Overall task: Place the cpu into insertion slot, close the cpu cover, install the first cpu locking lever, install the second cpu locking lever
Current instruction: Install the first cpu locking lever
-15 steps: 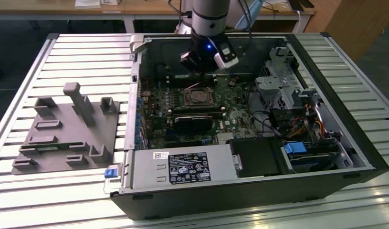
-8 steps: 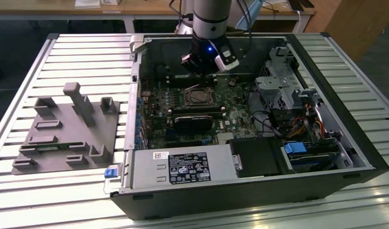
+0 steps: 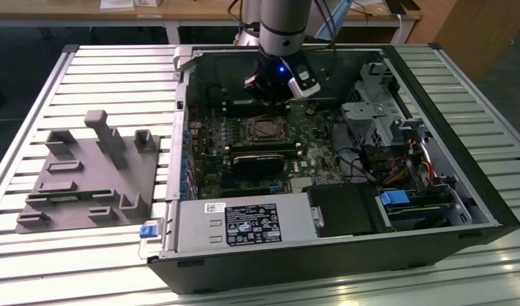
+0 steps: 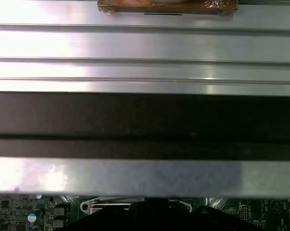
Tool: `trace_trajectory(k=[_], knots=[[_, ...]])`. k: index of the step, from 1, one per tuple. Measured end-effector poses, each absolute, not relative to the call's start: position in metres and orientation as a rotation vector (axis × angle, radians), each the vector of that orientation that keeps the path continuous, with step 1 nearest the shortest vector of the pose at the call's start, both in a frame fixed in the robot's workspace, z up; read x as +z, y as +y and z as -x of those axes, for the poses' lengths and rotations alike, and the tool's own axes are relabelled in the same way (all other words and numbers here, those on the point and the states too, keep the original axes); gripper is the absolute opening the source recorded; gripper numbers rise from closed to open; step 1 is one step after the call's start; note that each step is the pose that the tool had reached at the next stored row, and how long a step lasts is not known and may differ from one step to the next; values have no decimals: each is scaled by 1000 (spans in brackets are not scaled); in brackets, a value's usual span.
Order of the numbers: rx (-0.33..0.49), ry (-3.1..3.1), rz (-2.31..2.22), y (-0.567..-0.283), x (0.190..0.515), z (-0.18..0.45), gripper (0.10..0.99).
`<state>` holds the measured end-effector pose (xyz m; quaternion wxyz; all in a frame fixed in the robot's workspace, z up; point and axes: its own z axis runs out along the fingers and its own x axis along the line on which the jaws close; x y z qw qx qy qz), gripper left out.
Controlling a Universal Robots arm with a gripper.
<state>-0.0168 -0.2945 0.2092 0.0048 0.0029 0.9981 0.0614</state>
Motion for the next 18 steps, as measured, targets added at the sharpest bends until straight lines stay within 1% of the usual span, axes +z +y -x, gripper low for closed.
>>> trace_trajectory(k=[18], knots=[[169, 3128, -9, -293, 201, 15, 106]])
